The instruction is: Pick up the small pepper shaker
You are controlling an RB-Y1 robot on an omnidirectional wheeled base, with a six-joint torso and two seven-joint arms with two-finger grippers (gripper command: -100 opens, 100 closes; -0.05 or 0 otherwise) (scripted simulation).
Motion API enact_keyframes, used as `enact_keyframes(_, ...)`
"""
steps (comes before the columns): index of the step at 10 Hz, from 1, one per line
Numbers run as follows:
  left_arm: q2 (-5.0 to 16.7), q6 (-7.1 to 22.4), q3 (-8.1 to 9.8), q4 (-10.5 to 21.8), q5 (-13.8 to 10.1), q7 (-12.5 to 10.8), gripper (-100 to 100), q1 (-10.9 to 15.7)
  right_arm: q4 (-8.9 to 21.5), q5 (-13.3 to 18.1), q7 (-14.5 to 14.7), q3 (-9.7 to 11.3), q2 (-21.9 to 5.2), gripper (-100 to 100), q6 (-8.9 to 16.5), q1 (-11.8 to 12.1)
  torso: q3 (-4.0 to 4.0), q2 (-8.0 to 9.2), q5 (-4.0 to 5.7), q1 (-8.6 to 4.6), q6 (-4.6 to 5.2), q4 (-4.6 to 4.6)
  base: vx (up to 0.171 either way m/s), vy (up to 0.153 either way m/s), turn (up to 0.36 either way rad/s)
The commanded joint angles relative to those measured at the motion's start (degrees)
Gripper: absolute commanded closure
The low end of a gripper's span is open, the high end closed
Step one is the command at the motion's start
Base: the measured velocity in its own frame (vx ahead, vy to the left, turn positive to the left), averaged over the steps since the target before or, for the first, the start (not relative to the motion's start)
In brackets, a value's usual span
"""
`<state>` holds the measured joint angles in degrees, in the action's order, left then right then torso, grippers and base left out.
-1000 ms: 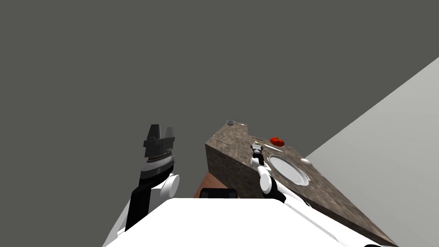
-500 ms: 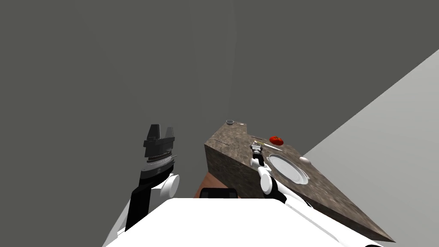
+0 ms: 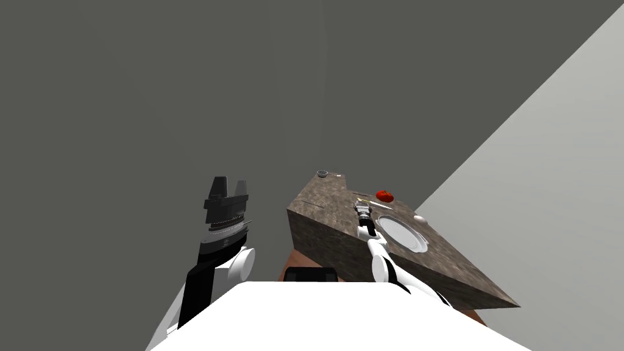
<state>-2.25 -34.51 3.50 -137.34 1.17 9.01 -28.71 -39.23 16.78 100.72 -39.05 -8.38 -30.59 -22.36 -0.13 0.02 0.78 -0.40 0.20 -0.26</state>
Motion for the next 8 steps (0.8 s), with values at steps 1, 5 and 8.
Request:
enact_keyframes(1, 0.0, 0.0, 0.0, 0.0, 0.0, 0.0, 0, 0.0, 0.1, 0.0, -0.2, 0.2, -0.1, -100, -0.1, 0.0, 0.0, 0.0, 0.0, 0.0, 0.0, 0.0, -0.012, -0.016, 0.046)
enact_keyframes(5, 0.0, 0.0, 0.0, 0.0, 0.0, 0.0, 0, 0.0, 0.1, 0.0, -0.2, 0.2, -0.1, -100, -0.1, 0.0, 0.06, 0.09, 0.03, -0.1, 0.01, 0.02, -0.002, -0.003, 0.009)
enact_keyframes(8, 0.0, 0.0, 0.0, 0.0, 0.0, 0.0, 0, 0.0, -0.4, 0.2, 0.3, 0.2, -1.0, -100, 1.6, -1.5, 0.05, 0.08, 0.02, -0.08, 0.0, 0.02, 0.003, 0.004, -0.01)
